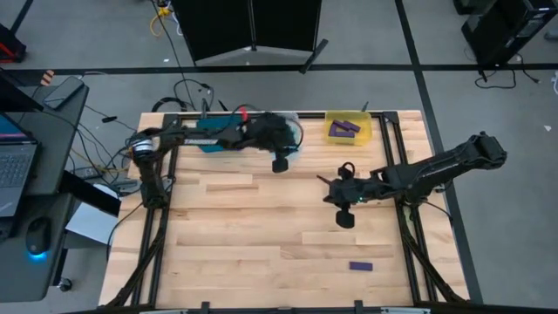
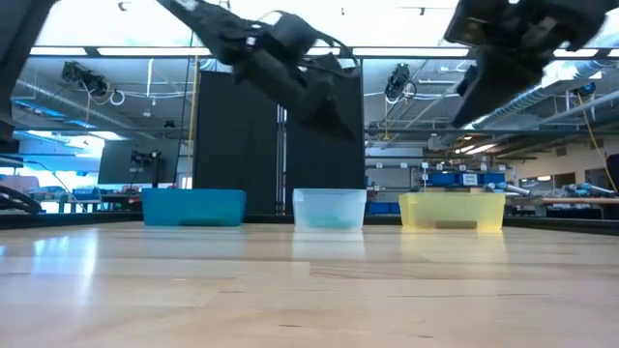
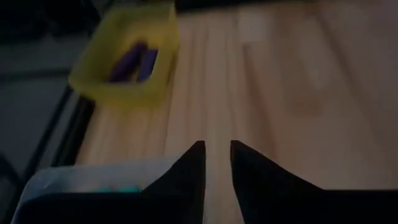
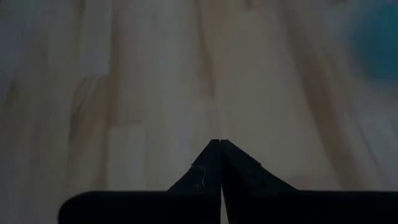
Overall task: Sort blocks
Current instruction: Put the violet block into the yellow bin
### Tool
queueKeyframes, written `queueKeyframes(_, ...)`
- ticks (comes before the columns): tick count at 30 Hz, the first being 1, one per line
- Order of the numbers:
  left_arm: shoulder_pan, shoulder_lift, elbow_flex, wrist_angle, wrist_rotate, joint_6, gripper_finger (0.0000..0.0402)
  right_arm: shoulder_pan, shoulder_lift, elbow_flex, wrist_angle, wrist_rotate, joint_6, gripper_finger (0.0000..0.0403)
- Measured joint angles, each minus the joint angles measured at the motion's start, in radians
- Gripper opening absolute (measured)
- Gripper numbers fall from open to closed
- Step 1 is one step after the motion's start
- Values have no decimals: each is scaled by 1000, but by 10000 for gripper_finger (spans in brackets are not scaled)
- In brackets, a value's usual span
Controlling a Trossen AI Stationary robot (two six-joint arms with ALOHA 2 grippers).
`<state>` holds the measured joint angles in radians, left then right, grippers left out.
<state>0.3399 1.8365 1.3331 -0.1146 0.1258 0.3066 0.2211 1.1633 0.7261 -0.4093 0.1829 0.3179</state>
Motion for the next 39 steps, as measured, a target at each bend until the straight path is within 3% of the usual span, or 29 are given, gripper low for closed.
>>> queueKeyframes(6,-84,-189,-294,342,-8,-84,71,96,19,5,-86,0,172,20)
queueKeyframes(14,-203,-377,-540,665,-67,-156,71,304,126,83,-247,-52,496,30)
queueKeyframes(21,-238,-428,-586,675,-129,-156,71,464,290,186,-249,-113,709,66)
queueKeyframes(27,-242,-424,-586,668,-131,-155,71,545,450,280,-263,-194,831,150)
queueKeyframes(33,-242,-424,-586,670,-131,-147,71,586,567,381,-378,-229,831,233)
queueKeyframes(39,-242,-424,-586,664,-132,-122,71,613,613,391,-432,-233,810,254)
